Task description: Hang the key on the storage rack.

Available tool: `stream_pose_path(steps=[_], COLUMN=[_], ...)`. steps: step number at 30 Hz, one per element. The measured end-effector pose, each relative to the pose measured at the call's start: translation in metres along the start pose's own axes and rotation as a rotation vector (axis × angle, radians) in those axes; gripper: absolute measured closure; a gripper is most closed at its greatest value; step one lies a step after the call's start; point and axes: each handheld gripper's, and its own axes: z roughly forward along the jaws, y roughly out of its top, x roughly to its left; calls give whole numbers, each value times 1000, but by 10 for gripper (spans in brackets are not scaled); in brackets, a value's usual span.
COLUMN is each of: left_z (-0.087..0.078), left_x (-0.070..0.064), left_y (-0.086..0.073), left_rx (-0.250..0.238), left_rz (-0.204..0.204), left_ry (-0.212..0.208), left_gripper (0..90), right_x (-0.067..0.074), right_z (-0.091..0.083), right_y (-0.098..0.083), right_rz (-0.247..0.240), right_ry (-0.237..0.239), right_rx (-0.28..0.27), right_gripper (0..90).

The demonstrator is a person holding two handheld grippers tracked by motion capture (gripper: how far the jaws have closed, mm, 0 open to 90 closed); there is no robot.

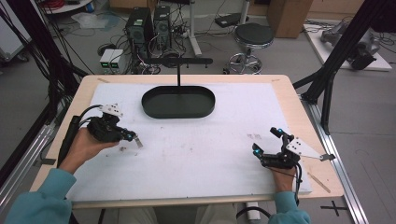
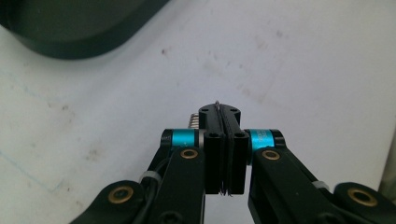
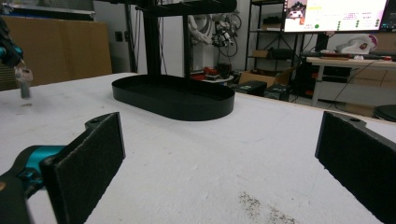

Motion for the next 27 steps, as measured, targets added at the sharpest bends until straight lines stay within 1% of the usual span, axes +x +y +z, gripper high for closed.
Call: stream_pose_path(steps=[1, 2, 3, 6, 7, 8, 10, 15, 18, 19, 22, 23, 25, 27], left_z=[-2, -4, -6, -10, -12, -14, -17, -23, -24, -24, -24, -24, -25, -26], left_x=[0, 1, 1, 4, 5, 6, 8, 14, 17, 19, 22, 23, 26, 29], left_y=[1, 2, 3, 6, 8, 10, 14, 30, 40, 44, 55, 60, 67, 76], left_rx=[-25, -54, -79, -155, -190, -225, -256, -340, -378, -390, -400, -411, -405, -409], left_rz=[3, -6, -17, -29, -30, -42, -37, -22, -12, -14, 4, 8, 20, 29], left_ry=[6, -2, 3, 5, 3, 0, 6, 15, 17, 7, 12, 9, 20, 22], left_gripper=[883, 883, 883, 883, 884, 884, 883, 883, 883, 883, 883, 883, 883, 883], right_x=[0, 0, 0, 0, 0, 0, 0, 0, 0, 0, 0, 0, 0, 0], right_z=[0, 0, 0, 0, 0, 0, 0, 0, 0, 0, 0, 0, 0, 0], right_y=[0, 0, 0, 0, 0, 0, 0, 0, 0, 0, 0, 0, 0, 0], right_rz=[0, 0, 2, 3, 2, 3, 3, 2, 1, -2, 4, 6, 6, 4], right_ry=[0, 0, 0, -1, -2, 0, -1, -1, 0, -2, 0, -1, 0, -1], right_rx=[0, 0, 0, 2, 2, 1, 2, -1, -1, -1, -1, 0, 0, -1], right_gripper=[6, 6, 6, 6, 6, 6, 6, 6, 6, 6, 6, 6, 6, 6])
